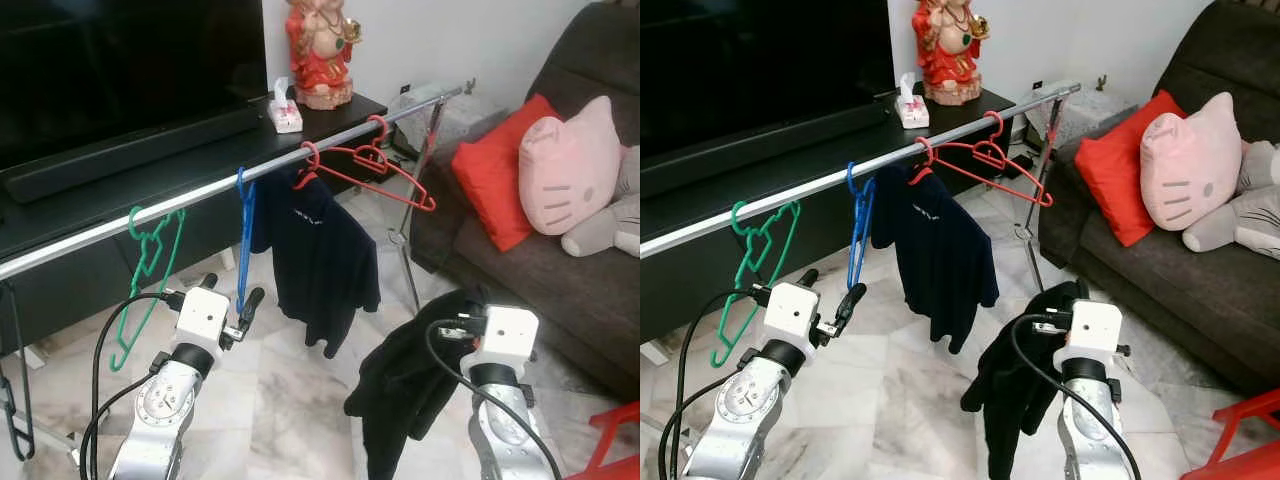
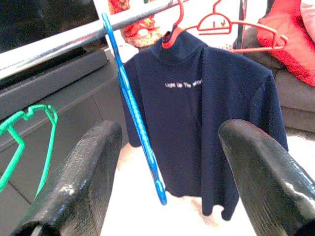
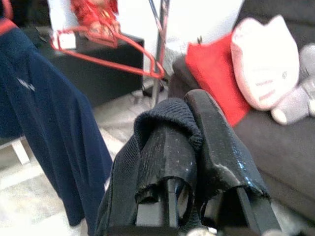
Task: Hang hanger
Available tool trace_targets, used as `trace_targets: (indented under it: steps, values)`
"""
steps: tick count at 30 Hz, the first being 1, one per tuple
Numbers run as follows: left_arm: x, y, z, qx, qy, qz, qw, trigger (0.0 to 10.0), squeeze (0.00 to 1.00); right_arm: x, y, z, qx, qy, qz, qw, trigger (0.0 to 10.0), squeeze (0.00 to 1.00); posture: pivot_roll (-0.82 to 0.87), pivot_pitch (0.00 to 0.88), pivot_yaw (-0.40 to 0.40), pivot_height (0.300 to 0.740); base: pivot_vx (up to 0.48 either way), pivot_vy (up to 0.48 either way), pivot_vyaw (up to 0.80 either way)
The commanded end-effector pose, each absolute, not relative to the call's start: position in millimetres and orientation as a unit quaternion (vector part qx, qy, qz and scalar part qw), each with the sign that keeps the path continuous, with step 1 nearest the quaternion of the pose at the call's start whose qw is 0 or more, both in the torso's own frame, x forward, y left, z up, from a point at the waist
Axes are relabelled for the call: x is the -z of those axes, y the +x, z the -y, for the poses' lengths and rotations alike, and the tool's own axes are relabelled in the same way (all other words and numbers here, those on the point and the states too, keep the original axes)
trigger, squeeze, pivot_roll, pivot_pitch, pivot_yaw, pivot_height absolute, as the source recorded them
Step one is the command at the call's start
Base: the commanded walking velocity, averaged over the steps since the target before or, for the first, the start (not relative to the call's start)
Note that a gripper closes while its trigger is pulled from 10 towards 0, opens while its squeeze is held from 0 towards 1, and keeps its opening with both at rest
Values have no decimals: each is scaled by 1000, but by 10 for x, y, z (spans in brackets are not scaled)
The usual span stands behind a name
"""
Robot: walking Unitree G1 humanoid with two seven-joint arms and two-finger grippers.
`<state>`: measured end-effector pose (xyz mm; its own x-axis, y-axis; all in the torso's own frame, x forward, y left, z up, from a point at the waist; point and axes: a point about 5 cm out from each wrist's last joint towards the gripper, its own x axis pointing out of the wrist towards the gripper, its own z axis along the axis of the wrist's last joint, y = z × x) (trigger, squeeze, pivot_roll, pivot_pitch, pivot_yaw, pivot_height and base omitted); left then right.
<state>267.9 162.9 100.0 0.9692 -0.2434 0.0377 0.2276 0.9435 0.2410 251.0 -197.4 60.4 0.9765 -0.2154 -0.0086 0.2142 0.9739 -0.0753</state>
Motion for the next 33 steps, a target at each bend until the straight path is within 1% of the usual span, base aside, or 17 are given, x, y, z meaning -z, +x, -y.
trace_targets:
  steps: [1,7,12,19,33]
  values:
    - [-1032,2684,-1571,129,113,38,984,10000,0,-555,2467,2072,127,-35,-14,991,10000,0,-17,0,-32,740,0,0,0]
    - [-1025,2688,-1553,128,112,35,985,10000,0,-345,2362,2131,128,-49,-52,989,10000,0,-15,0,-35,740,0,0,0]
    - [-1023,2696,-1545,127,110,33,985,10000,0,-392,2393,2154,130,-51,-37,990,10000,0,-17,0,-34,740,0,0,0]
    - [-1012,2695,-1518,134,111,31,984,10000,0,-396,2420,2111,125,-50,-30,990,10000,0,-16,0,-31,740,0,0,0]
    - [-1012,2703,-1562,121,116,25,985,10000,0,-487,2492,2036,104,-61,-6,993,10000,0,-14,0,-33,740,282,0,0]
